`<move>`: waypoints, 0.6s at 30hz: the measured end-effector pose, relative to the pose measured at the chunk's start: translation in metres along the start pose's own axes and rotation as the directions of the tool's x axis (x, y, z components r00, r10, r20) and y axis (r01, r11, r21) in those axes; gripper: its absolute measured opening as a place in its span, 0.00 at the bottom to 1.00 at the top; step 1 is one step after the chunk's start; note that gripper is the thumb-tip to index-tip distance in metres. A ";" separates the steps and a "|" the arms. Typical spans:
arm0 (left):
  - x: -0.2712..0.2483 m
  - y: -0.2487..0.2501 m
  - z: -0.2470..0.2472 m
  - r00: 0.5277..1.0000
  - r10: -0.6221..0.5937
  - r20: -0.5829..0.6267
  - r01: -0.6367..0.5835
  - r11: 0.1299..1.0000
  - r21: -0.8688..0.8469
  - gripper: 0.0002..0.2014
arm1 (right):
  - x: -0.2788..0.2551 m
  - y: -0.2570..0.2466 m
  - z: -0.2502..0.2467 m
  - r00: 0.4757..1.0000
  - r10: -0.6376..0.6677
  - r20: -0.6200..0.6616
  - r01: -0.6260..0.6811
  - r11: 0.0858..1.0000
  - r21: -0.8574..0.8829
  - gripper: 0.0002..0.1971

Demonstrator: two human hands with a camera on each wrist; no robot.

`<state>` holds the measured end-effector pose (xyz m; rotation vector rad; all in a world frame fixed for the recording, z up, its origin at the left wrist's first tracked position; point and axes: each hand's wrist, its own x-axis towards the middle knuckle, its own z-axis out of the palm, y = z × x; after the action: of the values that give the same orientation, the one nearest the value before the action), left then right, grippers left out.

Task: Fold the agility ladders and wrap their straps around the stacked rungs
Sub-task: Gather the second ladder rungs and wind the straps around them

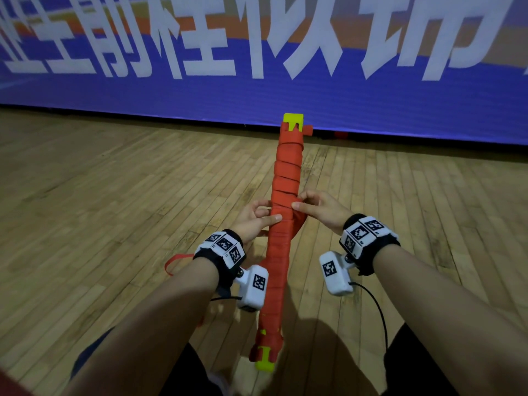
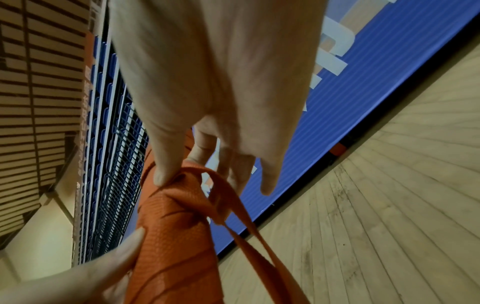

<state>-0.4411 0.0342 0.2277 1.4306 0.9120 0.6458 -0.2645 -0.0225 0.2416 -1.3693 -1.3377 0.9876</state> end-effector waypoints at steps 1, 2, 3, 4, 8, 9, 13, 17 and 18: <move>0.000 0.001 0.000 1.000 -0.001 0.004 0.001 1.000 0.010 0.19 | 0.001 -0.001 0.001 1.000 0.002 -0.017 -0.002 1.000 0.021 0.07; 0.000 0.001 0.000 1.000 -0.002 0.008 0.002 1.000 0.021 0.17 | 0.001 -0.001 0.002 0.999 0.005 -0.038 -0.004 1.000 0.025 0.08; -0.001 0.002 0.000 1.000 -0.002 0.010 0.002 1.000 0.030 0.16 | 0.001 -0.001 0.004 0.998 0.007 -0.057 -0.005 1.000 0.022 0.08; -0.002 0.002 0.001 1.000 -0.004 0.009 0.004 0.999 0.046 0.16 | 0.002 -0.001 0.005 0.998 0.008 -0.069 -0.007 1.000 0.017 0.08; -0.005 -0.002 0.004 0.998 0.051 -0.024 -0.047 0.986 0.163 0.26 | 0.002 -0.001 0.010 0.996 0.026 -0.081 -0.028 0.999 -0.029 0.07; -0.006 -0.002 0.006 0.997 0.069 -0.036 -0.061 0.980 0.188 0.29 | 0.001 -0.001 0.011 0.996 0.026 -0.087 -0.029 0.999 -0.036 0.07; -0.006 -0.001 0.008 0.991 0.090 -0.101 -0.065 0.972 0.224 0.30 | 0.000 -0.002 0.014 0.994 0.021 -0.110 -0.025 0.999 -0.035 0.06; -0.005 -0.002 0.007 0.991 0.054 -0.119 -0.029 0.978 0.204 0.25 | 0.000 -0.003 0.008 0.999 0.009 -0.040 -0.015 0.988 -0.152 0.06; -0.005 -0.002 0.007 0.992 0.053 -0.113 -0.029 0.978 0.206 0.24 | 0.000 -0.002 0.007 1.000 0.010 -0.023 -0.014 0.982 -0.189 0.06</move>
<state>-0.4384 0.0257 0.2258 1.6106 1.0687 0.6893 -0.2716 -0.0222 0.2423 -1.5271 -1.4382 0.8680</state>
